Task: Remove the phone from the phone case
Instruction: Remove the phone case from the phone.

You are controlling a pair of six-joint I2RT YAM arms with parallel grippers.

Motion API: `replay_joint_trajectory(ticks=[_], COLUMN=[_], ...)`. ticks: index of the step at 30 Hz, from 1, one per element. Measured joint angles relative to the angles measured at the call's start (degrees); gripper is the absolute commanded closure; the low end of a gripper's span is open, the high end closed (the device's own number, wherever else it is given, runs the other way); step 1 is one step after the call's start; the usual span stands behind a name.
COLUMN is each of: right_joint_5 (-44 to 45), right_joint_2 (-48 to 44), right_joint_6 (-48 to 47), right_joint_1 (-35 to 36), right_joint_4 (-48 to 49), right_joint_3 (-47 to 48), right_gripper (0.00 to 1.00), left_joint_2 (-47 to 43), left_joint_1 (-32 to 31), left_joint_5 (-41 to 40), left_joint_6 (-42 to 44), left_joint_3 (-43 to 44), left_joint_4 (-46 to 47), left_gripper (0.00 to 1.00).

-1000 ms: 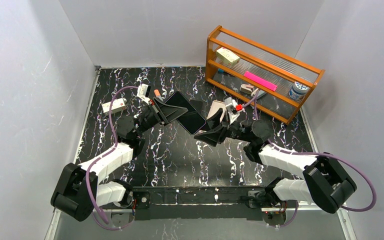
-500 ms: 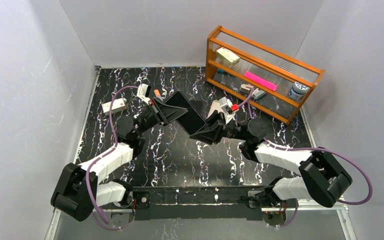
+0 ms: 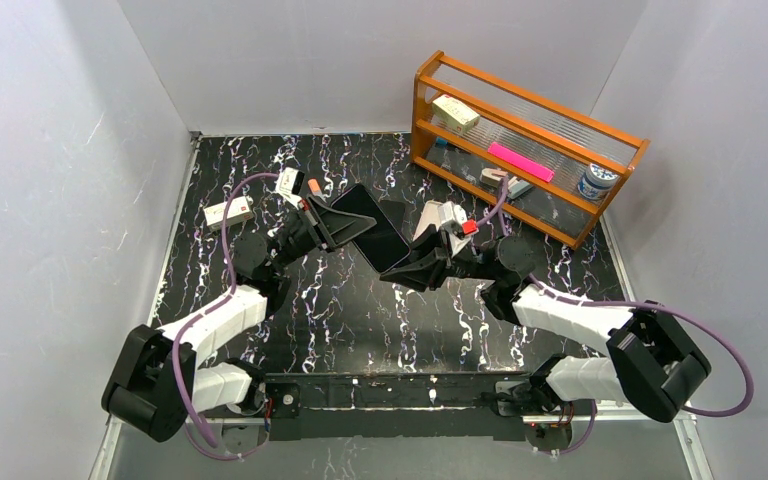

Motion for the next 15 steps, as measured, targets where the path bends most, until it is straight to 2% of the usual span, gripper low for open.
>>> replay_joint_trajectory(ticks=[9,15], right_joint_5=[1.7,4.8], right_joint_2=[-1.2,-2.8], right_joint_6=[-5.2,-10.8], right_joint_1=[0.2,1.0], right_joint_4=[-6.6,-12.4], right_joint_3=[1.1,1.5], right_gripper=[0.95,0.99], left_joint_2=[0.6,0.6], left_joint_1=[0.1,0.2], left_joint_5=[-0.5,-1.1], left_joint_6=[-0.6,-0.1], left_joint_3=[0.0,0.1], left_joint_4=[0.0,-1.0], left_gripper=[1.00,1.00])
